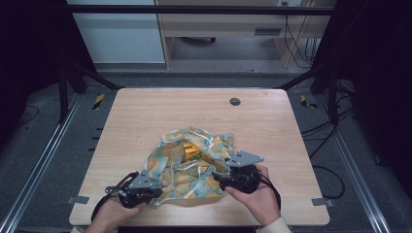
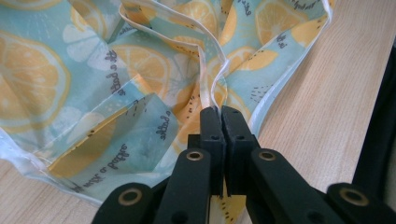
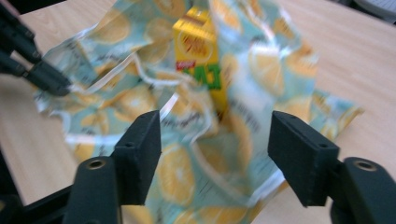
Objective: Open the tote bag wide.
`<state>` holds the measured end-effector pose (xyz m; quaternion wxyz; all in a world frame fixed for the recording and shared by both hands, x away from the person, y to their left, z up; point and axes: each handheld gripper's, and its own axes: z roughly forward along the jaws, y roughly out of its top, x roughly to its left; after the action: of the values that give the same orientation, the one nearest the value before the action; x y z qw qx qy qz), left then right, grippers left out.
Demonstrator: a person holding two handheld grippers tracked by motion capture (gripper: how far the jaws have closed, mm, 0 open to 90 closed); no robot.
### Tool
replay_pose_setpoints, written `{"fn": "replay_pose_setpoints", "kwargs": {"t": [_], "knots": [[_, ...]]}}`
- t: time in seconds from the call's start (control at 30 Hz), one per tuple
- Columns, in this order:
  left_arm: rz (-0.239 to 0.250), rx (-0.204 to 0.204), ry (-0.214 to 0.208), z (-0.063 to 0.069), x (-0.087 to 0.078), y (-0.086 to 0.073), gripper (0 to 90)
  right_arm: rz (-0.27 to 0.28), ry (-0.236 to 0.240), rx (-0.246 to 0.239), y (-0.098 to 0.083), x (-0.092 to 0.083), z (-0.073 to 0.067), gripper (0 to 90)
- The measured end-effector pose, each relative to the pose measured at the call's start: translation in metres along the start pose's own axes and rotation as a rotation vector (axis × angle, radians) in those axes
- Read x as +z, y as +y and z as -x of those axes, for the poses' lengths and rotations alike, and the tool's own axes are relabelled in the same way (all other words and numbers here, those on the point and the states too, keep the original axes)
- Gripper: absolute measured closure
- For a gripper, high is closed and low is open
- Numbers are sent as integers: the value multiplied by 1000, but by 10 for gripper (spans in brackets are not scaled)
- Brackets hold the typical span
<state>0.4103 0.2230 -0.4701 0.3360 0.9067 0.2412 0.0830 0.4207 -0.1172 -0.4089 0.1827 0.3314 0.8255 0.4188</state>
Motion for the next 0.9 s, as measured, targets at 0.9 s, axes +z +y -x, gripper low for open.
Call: {"fn": "replay_pose_setpoints", "kwargs": {"t": [0.9], "knots": [[-17, 5, 7, -1, 1, -2, 879, -185, -33, -80, 49, 58, 23, 553]]}}
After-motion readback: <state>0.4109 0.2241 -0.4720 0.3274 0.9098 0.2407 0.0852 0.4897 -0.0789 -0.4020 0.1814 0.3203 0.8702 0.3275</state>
